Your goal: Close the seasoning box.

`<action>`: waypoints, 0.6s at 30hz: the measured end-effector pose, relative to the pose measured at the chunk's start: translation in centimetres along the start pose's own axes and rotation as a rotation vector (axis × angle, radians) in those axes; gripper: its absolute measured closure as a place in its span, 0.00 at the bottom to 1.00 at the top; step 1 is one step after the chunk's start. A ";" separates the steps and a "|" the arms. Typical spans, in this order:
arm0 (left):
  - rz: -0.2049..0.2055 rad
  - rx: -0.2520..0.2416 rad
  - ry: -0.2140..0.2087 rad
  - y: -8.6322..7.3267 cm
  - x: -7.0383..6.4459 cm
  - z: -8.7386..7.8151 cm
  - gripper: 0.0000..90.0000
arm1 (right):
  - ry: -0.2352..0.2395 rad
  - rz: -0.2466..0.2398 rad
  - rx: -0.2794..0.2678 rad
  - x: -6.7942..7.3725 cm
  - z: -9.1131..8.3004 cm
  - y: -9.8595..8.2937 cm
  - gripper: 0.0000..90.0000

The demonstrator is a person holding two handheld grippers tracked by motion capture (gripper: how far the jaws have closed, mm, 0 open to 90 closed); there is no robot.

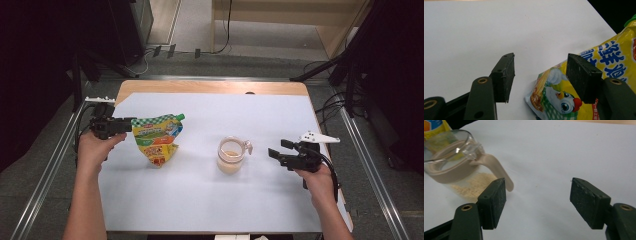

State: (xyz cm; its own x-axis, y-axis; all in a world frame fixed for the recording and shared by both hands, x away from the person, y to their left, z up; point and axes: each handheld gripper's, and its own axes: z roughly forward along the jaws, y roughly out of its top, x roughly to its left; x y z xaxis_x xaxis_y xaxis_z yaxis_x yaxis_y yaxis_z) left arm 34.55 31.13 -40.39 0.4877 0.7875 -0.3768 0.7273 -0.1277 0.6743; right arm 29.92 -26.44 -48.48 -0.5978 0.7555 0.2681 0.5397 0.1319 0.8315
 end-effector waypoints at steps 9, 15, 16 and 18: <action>-0.001 -0.002 0.015 -0.1 0.1 0.1 0.45 | -0.032 -0.023 0.019 -0.8 0.0 -0.3 0.28; -0.007 -0.002 0.017 -0.1 0.2 0.2 0.45 | -0.067 -0.014 0.061 -1.1 0.4 -0.5 0.29; -0.006 0.000 0.018 -0.1 0.2 0.2 0.45 | -0.068 -0.015 0.065 -1.1 0.5 -0.6 0.29; -0.008 -0.002 0.015 -0.2 0.2 0.2 0.45 | -0.066 -0.016 0.065 -1.1 0.5 -0.6 0.29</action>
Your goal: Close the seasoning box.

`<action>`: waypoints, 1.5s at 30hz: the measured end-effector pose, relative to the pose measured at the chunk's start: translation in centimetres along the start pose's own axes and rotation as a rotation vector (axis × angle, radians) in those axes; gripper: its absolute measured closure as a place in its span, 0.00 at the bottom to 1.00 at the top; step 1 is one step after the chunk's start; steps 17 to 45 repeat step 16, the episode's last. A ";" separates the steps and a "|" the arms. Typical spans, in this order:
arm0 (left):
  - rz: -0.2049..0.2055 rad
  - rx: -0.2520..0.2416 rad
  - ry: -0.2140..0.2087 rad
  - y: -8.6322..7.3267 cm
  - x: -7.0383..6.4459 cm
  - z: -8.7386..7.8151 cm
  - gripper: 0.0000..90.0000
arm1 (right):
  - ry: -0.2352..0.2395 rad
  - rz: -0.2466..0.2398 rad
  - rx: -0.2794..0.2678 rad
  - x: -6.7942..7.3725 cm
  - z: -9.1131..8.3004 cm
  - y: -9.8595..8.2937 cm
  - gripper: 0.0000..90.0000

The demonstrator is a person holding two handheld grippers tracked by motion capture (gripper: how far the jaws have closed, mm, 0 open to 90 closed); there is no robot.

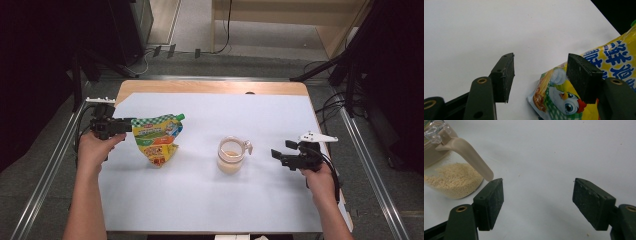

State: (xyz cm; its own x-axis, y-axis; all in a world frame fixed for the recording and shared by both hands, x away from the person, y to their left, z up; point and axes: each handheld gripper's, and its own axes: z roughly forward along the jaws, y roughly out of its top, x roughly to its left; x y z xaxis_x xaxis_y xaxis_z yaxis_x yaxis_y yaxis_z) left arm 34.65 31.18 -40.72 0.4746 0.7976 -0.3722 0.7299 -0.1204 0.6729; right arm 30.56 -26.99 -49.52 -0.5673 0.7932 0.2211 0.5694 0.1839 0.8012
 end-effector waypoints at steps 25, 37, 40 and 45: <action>-0.011 0.006 -0.003 -0.2 0.3 0.1 0.44 | 0.002 -0.006 0.011 0.1 0.2 -0.1 0.29; -0.011 0.006 -0.003 -0.2 0.3 0.1 0.44 | 0.002 -0.006 0.011 0.1 0.2 -0.1 0.29; -0.011 0.006 -0.003 -0.2 0.3 0.1 0.44 | 0.002 -0.006 0.011 0.1 0.2 -0.1 0.29; -0.011 0.006 -0.003 -0.2 0.3 0.1 0.44 | 0.002 -0.006 0.011 0.1 0.2 -0.1 0.29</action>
